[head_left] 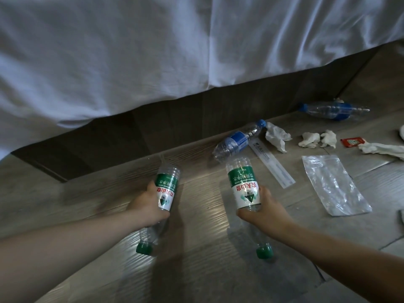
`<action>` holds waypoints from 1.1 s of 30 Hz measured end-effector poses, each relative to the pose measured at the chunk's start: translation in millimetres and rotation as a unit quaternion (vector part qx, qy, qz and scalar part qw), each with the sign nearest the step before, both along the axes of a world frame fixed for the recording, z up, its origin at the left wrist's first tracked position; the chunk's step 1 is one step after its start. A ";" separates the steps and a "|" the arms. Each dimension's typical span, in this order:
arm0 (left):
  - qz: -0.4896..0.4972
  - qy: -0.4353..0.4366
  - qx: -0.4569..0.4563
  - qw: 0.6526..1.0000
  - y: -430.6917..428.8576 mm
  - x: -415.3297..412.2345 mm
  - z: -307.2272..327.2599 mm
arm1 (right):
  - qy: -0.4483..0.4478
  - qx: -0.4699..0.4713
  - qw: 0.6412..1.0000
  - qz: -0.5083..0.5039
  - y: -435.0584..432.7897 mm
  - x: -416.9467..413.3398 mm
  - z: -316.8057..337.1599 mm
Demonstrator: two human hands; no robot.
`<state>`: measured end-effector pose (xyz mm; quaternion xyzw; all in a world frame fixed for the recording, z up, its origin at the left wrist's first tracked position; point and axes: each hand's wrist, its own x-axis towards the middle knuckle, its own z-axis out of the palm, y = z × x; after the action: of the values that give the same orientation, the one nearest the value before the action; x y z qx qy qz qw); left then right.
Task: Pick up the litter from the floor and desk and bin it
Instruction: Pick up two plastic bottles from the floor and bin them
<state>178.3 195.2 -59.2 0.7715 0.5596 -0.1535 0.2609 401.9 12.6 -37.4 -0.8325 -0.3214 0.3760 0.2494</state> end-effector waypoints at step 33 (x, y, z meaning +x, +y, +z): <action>0.087 -0.178 -0.160 0.967 -105.2 151.2 145.2 | 0.101 0.016 0.929 -0.355 -89.4 30.5 119.1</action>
<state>329.5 90.0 86.1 0.6832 0.5372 -0.0778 0.4884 432.3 -76.8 81.7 -0.8459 0.0160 0.3398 0.4107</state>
